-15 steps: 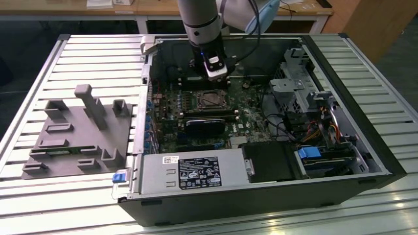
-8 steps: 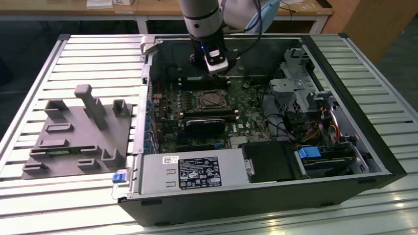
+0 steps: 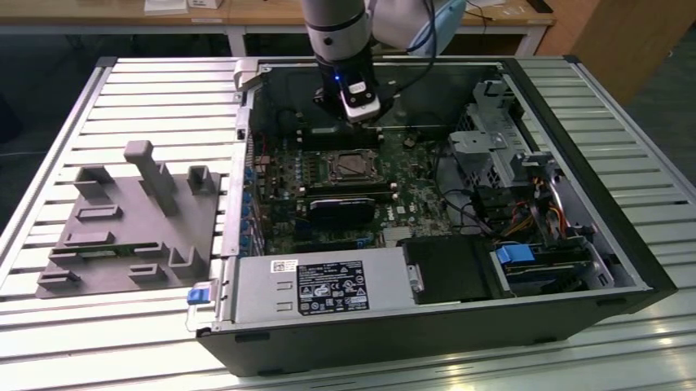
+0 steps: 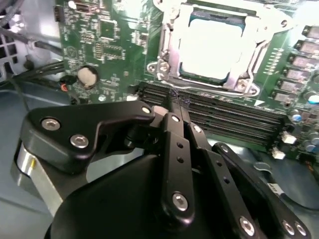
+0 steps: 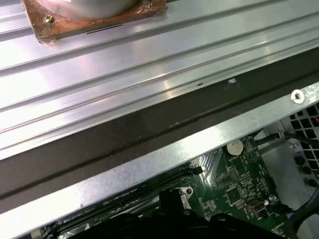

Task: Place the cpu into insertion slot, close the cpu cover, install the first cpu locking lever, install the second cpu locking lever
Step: 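Install the first cpu locking lever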

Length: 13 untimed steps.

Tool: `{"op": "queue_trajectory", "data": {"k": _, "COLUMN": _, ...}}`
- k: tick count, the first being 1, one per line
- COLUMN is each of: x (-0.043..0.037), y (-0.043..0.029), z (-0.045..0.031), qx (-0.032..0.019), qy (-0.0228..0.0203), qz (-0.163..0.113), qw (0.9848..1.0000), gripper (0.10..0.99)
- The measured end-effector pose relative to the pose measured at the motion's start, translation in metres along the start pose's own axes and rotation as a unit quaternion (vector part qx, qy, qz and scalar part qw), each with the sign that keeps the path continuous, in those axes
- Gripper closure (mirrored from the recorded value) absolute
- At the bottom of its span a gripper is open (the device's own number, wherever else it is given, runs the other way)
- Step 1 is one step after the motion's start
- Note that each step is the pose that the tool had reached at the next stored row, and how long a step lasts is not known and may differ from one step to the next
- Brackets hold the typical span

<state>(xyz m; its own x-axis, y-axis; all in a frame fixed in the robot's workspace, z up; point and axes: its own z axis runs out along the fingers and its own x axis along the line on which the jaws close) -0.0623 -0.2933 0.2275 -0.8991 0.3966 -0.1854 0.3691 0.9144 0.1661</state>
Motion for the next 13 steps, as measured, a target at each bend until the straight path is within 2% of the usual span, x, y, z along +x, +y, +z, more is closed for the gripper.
{"op": "queue_trajectory", "data": {"k": 4, "x": -0.0021, "y": 0.0009, "z": 0.0012, "qx": 0.0184, "qy": 0.0191, "qz": 0.000, "qw": 0.9996, "gripper": 0.984}}
{"op": "queue_trajectory", "data": {"k": 7, "x": -0.0049, "y": 0.0020, "z": 0.0019, "qx": 0.0358, "qy": 0.0295, "qz": -0.001, "qw": 0.9989, "gripper": 0.984}}
{"op": "queue_trajectory", "data": {"k": 8, "x": -0.0058, "y": 0.0023, "z": 0.0021, "qx": 0.0422, "qy": 0.0304, "qz": -0.002, "qw": 0.9986, "gripper": 0.984}}
{"op": "queue_trajectory", "data": {"k": 10, "x": -0.0069, "y": 0.0025, "z": 0.0024, "qx": 0.0524, "qy": 0.0290, "qz": -0.004, "qw": 0.9982, "gripper": 0.984}}
{"op": "queue_trajectory", "data": {"k": 13, "x": -0.0082, "y": 0.0008, "z": 0.0023, "qx": 0.0610, "qy": 0.0261, "qz": -0.006, "qw": 0.9978, "gripper": 0.984}}
